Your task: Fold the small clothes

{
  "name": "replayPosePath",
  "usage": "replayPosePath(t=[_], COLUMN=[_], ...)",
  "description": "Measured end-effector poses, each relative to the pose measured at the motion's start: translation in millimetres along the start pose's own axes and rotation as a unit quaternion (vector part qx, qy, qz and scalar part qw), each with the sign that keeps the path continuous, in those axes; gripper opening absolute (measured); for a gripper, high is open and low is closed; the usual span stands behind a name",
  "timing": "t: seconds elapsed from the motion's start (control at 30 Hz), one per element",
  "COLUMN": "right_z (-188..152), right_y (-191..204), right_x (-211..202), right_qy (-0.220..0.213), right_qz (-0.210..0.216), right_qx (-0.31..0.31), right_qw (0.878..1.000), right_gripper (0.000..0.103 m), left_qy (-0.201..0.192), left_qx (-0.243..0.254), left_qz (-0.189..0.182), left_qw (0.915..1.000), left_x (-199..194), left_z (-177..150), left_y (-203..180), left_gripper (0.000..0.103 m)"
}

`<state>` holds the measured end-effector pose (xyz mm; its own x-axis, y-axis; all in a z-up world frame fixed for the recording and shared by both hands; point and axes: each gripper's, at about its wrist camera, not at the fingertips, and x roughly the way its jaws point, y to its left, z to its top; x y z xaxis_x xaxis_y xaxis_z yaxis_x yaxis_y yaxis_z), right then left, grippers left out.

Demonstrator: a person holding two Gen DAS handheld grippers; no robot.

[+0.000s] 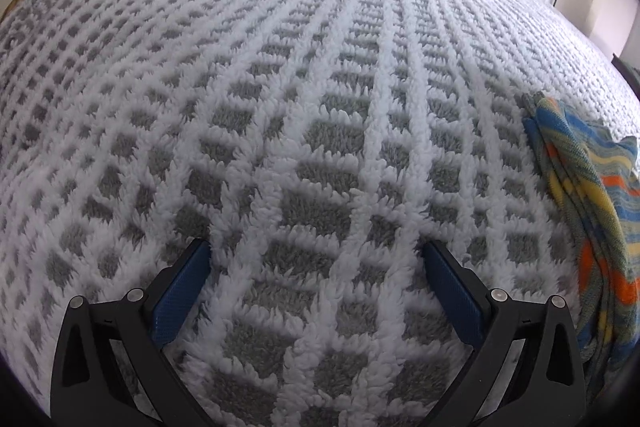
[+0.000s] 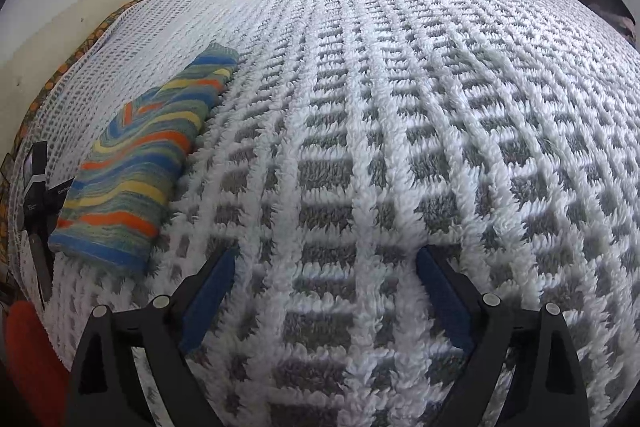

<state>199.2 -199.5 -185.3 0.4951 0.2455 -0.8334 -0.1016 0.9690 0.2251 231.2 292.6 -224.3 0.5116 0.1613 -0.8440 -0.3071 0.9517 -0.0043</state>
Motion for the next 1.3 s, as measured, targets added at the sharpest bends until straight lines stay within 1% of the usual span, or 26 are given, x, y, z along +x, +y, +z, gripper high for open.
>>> replayPosePath(t=[0.23,0.47,0.6,0.67,0.8,0.9,1.03,1.3], right_z=[-2,-3,-3,-4,-3,-5,-10,-9], right_y=[8,10,19,23,23,24,27,27], right_x=[5,7,12,15,16,16,19,22], right_qy=[0.0,0.003,0.01,0.013,0.016,0.006,-0.008,-0.006], right_qz=[-0.014,-0.024,-0.046,-0.058,-0.063,-0.065,-0.08,-0.092], right_qx=[-0.025,-0.035,-0.058,-0.068,-0.068,-0.071,-0.084,-0.086], right_qw=[1.0,0.999,0.997,0.996,0.996,0.995,0.993,0.992], right_gripper=[0.098,0.099,0.103,0.103,0.103,0.103,0.103,0.103], left_qy=[0.0,0.0,0.0,0.0,0.0,0.0,0.0,0.0], left_qx=[0.0,0.0,-0.001,0.0,0.0,-0.001,-0.001,-0.001], left_qz=[0.0,0.0,0.0,0.0,0.0,0.0,0.0,0.0], left_qw=[1.0,1.0,1.0,1.0,1.0,1.0,1.0,1.0], left_x=[0,0,0,0,0,0,0,1], left_z=[0,0,0,0,0,0,-1,0], left_y=[-1,-1,-1,-1,-1,-1,-1,-1], left_gripper=[0.103,0.103,0.103,0.103,0.103,0.103,0.103,0.103])
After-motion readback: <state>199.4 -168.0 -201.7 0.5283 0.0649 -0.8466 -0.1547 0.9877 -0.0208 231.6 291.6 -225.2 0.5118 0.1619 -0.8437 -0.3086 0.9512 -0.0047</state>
